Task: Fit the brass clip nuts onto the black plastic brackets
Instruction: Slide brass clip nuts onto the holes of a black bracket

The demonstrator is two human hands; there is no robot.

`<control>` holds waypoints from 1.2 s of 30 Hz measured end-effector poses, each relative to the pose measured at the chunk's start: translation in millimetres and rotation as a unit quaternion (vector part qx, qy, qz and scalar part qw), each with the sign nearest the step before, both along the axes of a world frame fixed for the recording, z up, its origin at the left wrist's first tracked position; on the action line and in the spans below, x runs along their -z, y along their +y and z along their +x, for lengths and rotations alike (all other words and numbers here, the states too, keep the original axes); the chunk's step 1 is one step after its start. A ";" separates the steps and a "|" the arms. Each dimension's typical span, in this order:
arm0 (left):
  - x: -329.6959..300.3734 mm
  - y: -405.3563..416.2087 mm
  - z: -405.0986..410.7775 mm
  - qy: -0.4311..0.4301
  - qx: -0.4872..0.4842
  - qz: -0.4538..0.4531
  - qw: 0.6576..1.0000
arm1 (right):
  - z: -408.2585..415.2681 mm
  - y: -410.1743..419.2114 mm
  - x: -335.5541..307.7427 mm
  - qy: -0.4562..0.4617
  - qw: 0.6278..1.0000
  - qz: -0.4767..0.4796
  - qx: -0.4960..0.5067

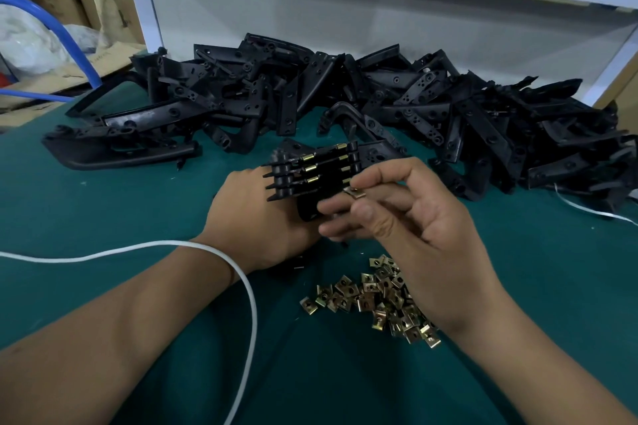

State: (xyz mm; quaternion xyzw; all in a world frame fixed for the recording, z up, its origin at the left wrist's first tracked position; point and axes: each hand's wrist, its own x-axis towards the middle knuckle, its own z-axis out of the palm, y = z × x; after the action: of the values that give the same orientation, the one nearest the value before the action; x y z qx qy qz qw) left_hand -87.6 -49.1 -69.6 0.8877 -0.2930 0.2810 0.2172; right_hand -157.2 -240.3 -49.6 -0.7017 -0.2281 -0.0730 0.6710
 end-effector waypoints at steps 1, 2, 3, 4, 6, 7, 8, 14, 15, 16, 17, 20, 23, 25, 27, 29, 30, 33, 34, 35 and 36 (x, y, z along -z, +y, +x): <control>-0.5 -0.3 -0.8 -0.006 0.002 0.005 1.000 | 0.0 0.4 0.3 -0.001 1.000 0.002 -0.005; -0.8 -0.4 -1.7 -0.011 0.004 0.011 1.000 | 0.1 0.6 0.7 -0.005 1.000 -0.001 -0.003; -1.0 -0.5 -2.4 -0.015 0.007 0.018 1.000 | -0.2 0.6 1.1 -0.011 1.000 -0.007 0.006; -1.0 -0.7 -2.7 -0.015 0.011 0.027 0.999 | -0.8 0.6 1.5 -0.020 1.000 -0.013 0.020; -1.2 -1.4 -2.7 0.002 0.019 0.045 0.999 | -2.0 0.8 1.9 -0.044 0.997 -0.028 0.056; -1.5 -1.7 -2.2 0.015 0.020 0.050 0.998 | -2.3 1.1 2.0 -0.058 0.995 -0.036 0.076; -1.2 -1.6 -1.3 0.027 0.015 0.055 0.998 | -2.3 1.6 2.2 -0.069 0.992 -0.044 0.094; 2.2 -2.8 2.8 -0.010 0.000 0.079 0.997 | -0.9 2.9 8.4 -0.061 0.991 -0.013 0.116; 2.3 -2.9 3.0 -0.026 0.004 0.077 0.997 | -0.4 2.8 9.6 -0.064 0.991 -0.013 0.117; 2.8 -2.9 3.3 -0.036 0.006 0.075 0.996 | 0.0 2.8 10.7 -0.071 0.990 -0.020 0.121; 3.3 -2.9 4.1 -0.040 0.008 0.074 0.996 | 0.6 2.6 11.7 -0.082 0.988 -0.031 0.127; 4.7 -4.7 5.3 -0.027 0.003 0.070 0.997 | 2.6 2.0 14.0 -0.117 0.980 -0.071 0.143; 4.8 -6.2 4.8 -0.015 -0.006 0.062 0.998 | 4.9 1.1 15.1 -0.150 0.971 -0.096 0.161; 4.7 -6.6 3.8 -0.020 -0.006 0.054 0.998 | 5.9 0.3 15.0 -0.165 0.966 -0.111 0.167; 4.0 -6.8 2.7 -0.020 -0.005 0.050 0.999 | 6.2 0.4 15.0 -0.170 0.963 -0.121 0.171; 3.5 -7.1 1.7 -0.019 -0.006 0.053 0.998 | 6.5 0.8 14.9 -0.173 0.961 -0.127 0.177; 2.7 -7.2 1.1 -0.017 -0.007 0.056 0.998 | 6.5 1.0 14.6 -0.176 0.959 -0.131 0.179; 1.0 -6.9 -0.8 -0.011 -0.008 0.068 0.998 | 5.3 2.1 12.9 -0.187 0.956 -0.139 0.177; 0.6 -7.0 -1.3 -0.012 -0.008 0.073 0.997 | 4.6 2.4 12.2 -0.192 0.954 -0.144 0.180; 0.3 -7.1 -1.6 -0.012 -0.011 0.079 0.997 | 4.1 2.8 11.5 -0.198 0.951 -0.150 0.184; 0.2 -7.5 -1.8 -0.012 -0.016 0.087 0.996 | 3.7 3.3 10.8 -0.206 0.947 -0.156 0.190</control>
State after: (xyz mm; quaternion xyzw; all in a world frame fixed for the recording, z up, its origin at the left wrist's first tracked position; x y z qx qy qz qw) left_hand -89.4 -56.5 -69.8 0.9045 -0.3047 0.2681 0.1311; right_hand -153.4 -236.9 -60.4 -0.7977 -0.2322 -0.3053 0.4653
